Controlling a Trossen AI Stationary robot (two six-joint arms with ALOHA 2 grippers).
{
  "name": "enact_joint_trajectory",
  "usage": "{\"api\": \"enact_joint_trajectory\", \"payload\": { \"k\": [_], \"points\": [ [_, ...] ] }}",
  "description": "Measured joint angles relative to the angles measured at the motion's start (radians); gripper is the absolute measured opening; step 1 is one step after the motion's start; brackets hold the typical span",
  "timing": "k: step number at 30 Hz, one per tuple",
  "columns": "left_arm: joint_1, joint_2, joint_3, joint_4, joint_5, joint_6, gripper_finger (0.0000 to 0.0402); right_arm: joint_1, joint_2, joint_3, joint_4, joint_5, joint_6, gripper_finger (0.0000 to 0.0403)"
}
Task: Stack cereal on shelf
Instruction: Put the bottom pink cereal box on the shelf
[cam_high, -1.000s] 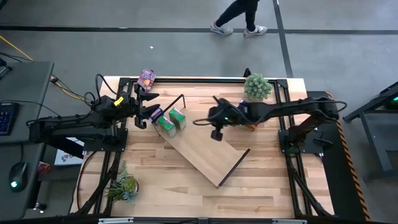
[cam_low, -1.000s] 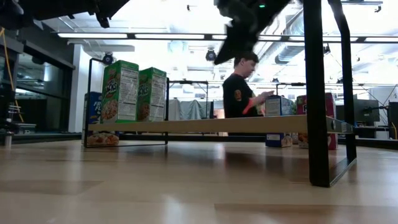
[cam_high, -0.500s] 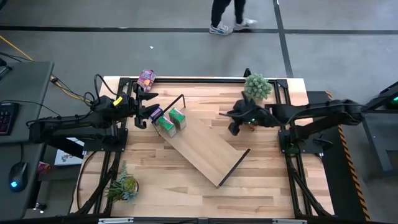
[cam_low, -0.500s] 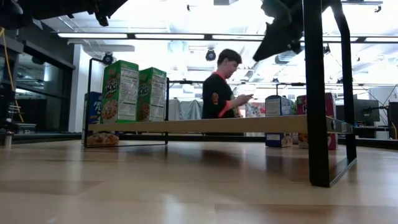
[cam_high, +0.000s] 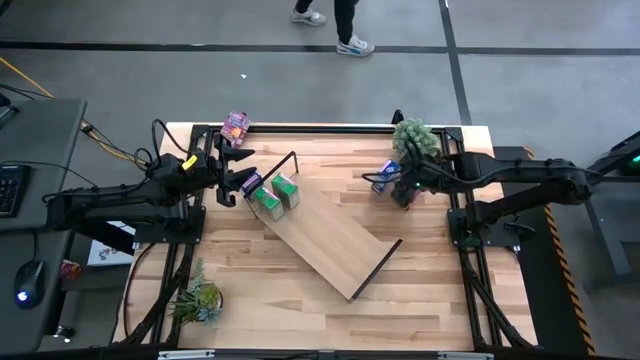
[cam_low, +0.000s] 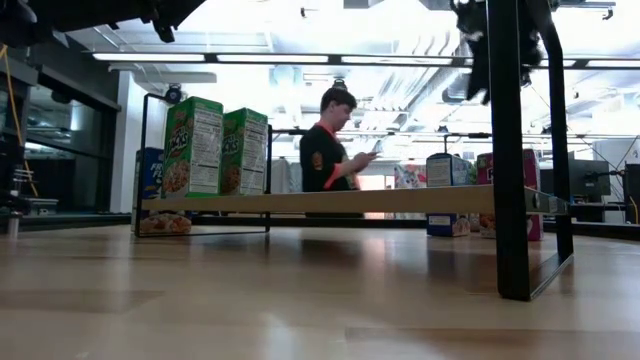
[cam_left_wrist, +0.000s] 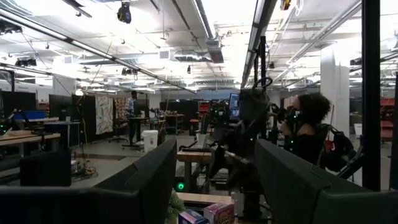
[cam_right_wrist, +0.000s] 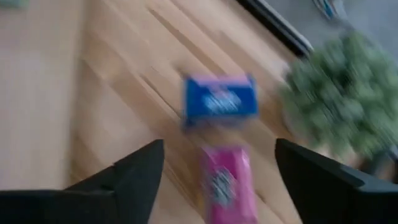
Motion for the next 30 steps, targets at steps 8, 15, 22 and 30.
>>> {"api": "enact_joint_trajectory", "payload": {
  "k": [8, 15, 22, 30],
  "points": [
    [0.000, 0.000, 0.000, 0.000, 0.000, 0.000, 0.0209, -0.051, 0.009, -0.001, -0.137, -0.033, 0.082, 0.0326],
    [0.000, 0.000, 0.000, -0.008, 0.000, -0.009, 0.0209, -0.095, 0.049, -0.013, -0.129, -0.070, 0.047, 0.0326],
    [0.000, 0.000, 0.000, -0.008, 0.002, -0.011, 0.0209, -0.133, 0.090, -0.120, -0.063, -0.153, -0.027, 0.0326],
    [0.000, 0.000, 0.000, -0.005, 0.003, -0.009, 0.0209, -0.168, 0.090, -0.196, 0.008, -0.181, -0.076, 0.0326]
  ]
}}
